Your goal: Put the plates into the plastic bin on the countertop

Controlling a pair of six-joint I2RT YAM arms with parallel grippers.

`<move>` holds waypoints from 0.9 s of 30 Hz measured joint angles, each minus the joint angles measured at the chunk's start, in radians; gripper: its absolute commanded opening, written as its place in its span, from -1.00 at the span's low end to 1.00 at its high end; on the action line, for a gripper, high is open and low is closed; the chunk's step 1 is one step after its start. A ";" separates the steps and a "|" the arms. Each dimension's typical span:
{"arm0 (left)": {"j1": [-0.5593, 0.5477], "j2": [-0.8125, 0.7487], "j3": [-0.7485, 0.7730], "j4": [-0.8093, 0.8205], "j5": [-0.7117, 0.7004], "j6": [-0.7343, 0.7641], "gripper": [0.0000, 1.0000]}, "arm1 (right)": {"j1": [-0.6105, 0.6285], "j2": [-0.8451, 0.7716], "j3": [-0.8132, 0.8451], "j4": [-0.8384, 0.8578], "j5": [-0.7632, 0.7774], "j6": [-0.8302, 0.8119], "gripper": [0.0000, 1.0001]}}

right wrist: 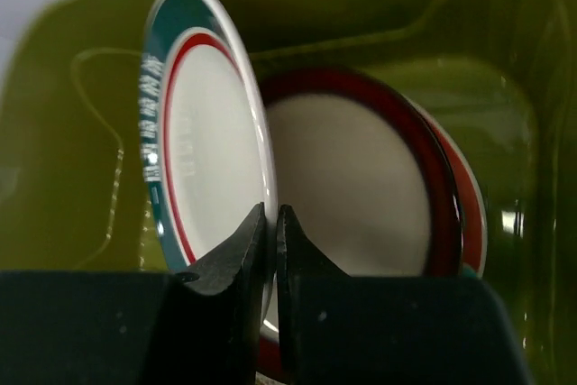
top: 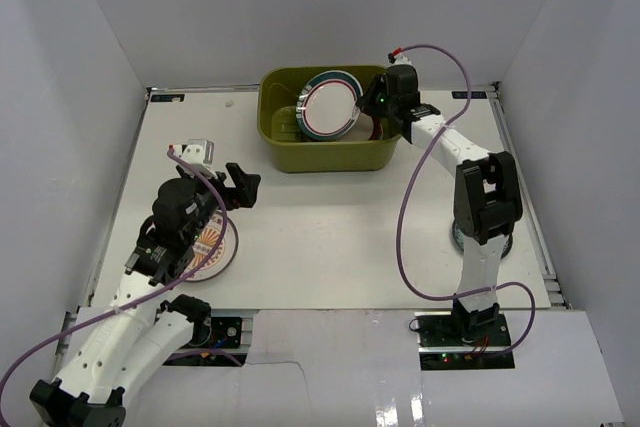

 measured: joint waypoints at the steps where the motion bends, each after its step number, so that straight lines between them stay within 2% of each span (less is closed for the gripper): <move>1: 0.000 0.001 0.000 0.000 0.000 0.000 0.96 | -0.004 0.017 0.000 -0.021 -0.001 0.006 -0.84; 3: 0.000 0.001 0.000 0.000 0.002 0.000 0.96 | -0.010 0.036 0.000 -0.045 -0.017 0.022 -0.74; 4: 0.000 0.001 0.000 0.000 0.002 0.000 0.96 | -0.010 0.037 0.001 -0.048 -0.018 0.030 -0.44; 7: 0.000 0.000 0.000 0.000 0.002 0.000 0.96 | -0.010 0.034 0.019 -0.048 -0.009 0.031 0.22; 9: 0.000 0.000 0.000 0.000 0.002 0.000 0.96 | -0.008 0.028 0.021 -0.052 0.002 0.019 0.37; 10: 0.000 0.000 0.000 0.000 0.001 0.000 0.96 | -0.008 0.023 0.021 -0.054 0.010 0.015 0.52; 12: 0.000 0.000 0.000 0.000 0.001 0.000 0.96 | -0.007 0.010 0.021 -0.059 0.022 0.005 0.59; 19: 0.000 -0.001 0.000 0.000 -0.005 -0.001 0.96 | 0.048 -0.138 -0.040 -0.066 0.051 -0.032 0.55; 23: 0.000 -0.005 0.000 0.000 -0.027 -0.003 0.96 | 0.213 -0.238 -0.160 -0.006 0.049 -0.047 0.51; 27: 0.000 -0.014 0.000 0.000 -0.055 -0.004 0.96 | 0.419 -0.240 -0.292 0.075 0.018 -0.026 0.33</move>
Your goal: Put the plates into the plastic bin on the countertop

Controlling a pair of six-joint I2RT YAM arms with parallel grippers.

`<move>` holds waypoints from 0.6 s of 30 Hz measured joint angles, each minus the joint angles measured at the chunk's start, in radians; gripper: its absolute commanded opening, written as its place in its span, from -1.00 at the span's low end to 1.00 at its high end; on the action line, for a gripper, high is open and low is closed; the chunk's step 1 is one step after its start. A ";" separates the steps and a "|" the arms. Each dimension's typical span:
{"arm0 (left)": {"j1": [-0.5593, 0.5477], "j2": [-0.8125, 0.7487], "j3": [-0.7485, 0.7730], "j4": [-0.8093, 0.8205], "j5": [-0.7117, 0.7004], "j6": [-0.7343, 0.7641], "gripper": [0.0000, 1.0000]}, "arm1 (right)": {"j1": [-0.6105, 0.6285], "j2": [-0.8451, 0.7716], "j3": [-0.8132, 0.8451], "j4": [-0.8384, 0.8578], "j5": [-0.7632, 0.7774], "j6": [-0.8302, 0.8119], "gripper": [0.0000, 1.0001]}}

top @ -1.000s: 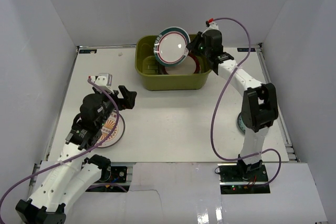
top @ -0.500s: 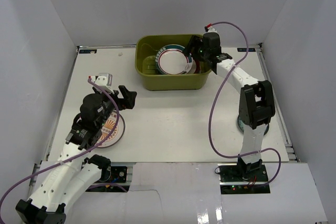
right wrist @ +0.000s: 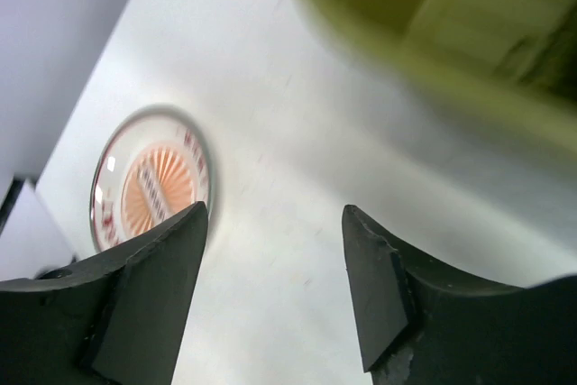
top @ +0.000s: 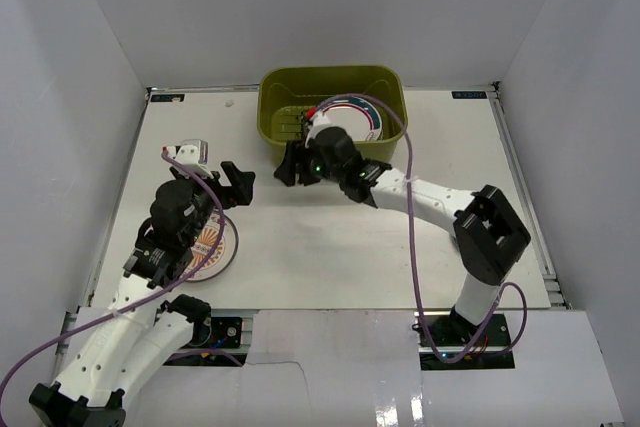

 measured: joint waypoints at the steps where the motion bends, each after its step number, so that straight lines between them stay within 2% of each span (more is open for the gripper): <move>1: 0.000 -0.002 0.000 0.000 -0.008 0.000 0.96 | 0.041 0.007 -0.031 0.006 -0.012 0.011 0.32; 5: 0.000 -0.014 0.000 -0.001 -0.040 0.000 0.96 | 0.158 0.083 -0.093 0.050 -0.060 0.074 0.31; 11: 0.000 -0.055 0.000 -0.001 -0.088 0.001 0.96 | 0.259 0.262 -0.088 0.168 -0.138 0.198 0.30; 14: 0.000 -0.061 0.000 0.000 -0.095 0.000 0.96 | 0.289 0.359 -0.064 0.214 -0.173 0.256 0.16; 15: 0.000 -0.060 0.000 0.000 -0.096 0.000 0.96 | 0.292 0.387 -0.055 0.248 -0.192 0.283 0.05; 18: 0.000 -0.056 0.000 0.000 -0.095 0.000 0.96 | 0.293 0.445 -0.003 0.287 -0.214 0.348 -0.06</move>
